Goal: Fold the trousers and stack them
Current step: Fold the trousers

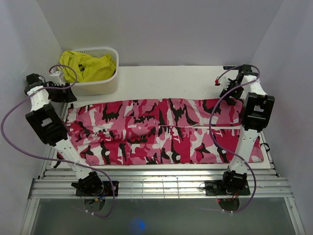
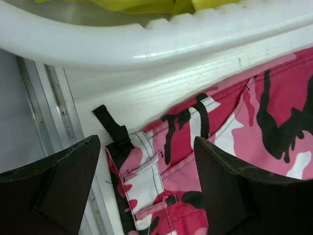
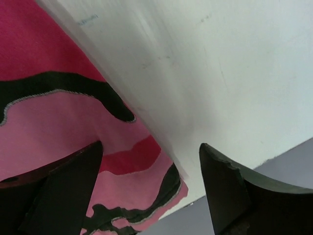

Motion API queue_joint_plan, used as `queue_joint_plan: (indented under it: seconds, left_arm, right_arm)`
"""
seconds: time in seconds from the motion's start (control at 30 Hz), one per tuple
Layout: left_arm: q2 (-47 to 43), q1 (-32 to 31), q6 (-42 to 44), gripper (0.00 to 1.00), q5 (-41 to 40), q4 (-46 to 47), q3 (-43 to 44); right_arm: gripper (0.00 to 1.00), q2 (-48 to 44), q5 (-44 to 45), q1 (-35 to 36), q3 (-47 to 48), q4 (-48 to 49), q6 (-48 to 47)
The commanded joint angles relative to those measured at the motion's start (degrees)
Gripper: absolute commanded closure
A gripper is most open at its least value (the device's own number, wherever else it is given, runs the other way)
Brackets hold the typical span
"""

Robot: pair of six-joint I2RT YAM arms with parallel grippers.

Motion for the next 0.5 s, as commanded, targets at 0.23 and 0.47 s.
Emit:
queue_joint_plan:
  seconds: [0.23, 0.47]
  left_arm:
    - [7.39, -0.50, 4.40, 0.18, -0.19, 7.36, 2.57]
    - [11.97, 1.43, 18.30, 0.27, 6.31, -3.44, 6.09]
  right_arm:
    - [0.47, 0.71, 0.07, 0.44, -7.64, -3.62, -11.91]
    - [0.66, 1.33, 2.97, 0.44, -7.54, -6.96, -13.59]
